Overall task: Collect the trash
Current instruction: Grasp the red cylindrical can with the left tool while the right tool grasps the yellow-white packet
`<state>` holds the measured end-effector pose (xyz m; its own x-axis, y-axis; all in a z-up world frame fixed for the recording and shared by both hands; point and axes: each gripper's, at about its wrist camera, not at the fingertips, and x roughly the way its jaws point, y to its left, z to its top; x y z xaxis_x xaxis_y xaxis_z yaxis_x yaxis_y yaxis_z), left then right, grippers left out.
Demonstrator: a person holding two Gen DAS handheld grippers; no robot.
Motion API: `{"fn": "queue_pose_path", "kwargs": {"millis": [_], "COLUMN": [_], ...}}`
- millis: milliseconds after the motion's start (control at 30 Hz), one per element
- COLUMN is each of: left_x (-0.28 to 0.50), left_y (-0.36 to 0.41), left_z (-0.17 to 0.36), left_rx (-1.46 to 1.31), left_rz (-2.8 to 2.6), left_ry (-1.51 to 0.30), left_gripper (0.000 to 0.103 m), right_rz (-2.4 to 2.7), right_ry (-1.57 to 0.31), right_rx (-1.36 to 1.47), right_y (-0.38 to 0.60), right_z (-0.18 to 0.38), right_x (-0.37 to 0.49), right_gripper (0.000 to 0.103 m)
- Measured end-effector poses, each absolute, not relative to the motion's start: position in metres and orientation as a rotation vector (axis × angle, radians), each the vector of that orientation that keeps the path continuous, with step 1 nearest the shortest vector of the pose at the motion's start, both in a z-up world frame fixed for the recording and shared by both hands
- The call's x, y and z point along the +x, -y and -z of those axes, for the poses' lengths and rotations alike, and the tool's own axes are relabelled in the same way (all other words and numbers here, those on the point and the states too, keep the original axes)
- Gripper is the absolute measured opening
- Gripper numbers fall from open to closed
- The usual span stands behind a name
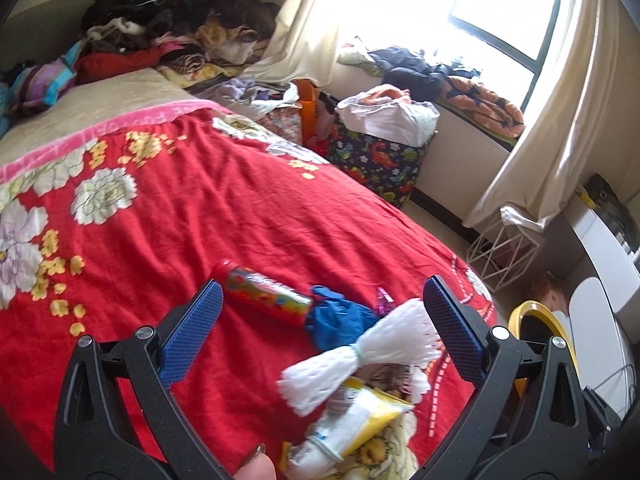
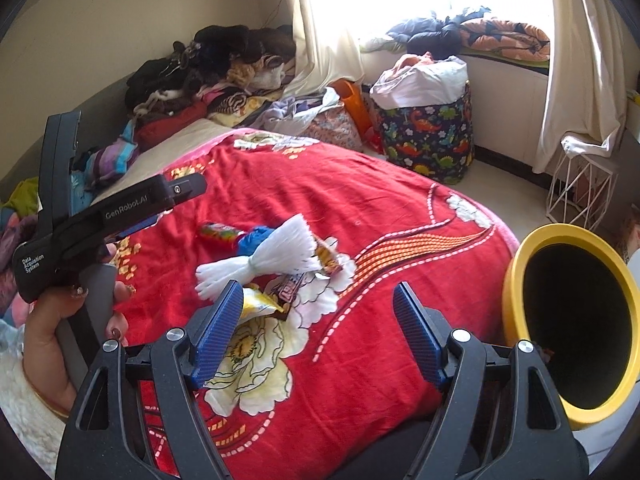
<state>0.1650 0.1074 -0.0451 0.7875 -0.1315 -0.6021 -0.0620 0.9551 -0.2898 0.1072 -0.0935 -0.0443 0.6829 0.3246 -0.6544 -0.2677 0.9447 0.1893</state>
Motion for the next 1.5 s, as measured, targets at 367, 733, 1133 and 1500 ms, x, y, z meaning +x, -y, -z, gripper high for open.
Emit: {"fn": "queue_pose_path", "kwargs": {"millis": [367, 733, 1133, 1500], "left_x": [0.174, 0.203, 0.234, 0.252], "left_y": [-0.138, -0.157, -0.165, -0.155], "left_z": [0.073, 0.103, 0.125, 0.137], "left_rx": [-0.335, -0.432, -0.556, -0.498], "left_rz": [-0.051, -0.028, 0.006, 0.02], "left_ry": [-0.727, -0.833, -0.943, -0.98], "left_gripper": [0.092, 0.079, 0.068, 0.068], "right_rz": [-0.426, -0.478, -0.495, -0.552], "right_ry": [-0.846, -0.926, -0.994, -1.063], "right_rx": [0.099, 0.082, 0.153, 0.27], "right_y": [0.055, 0.023, 0.017, 0.008], "right_z": [0.068, 0.093, 0.115, 0.128], "right_x": [0.115, 0.125, 0.144, 0.162], "right_gripper": [0.075, 0.067, 0.062, 0.058]}}
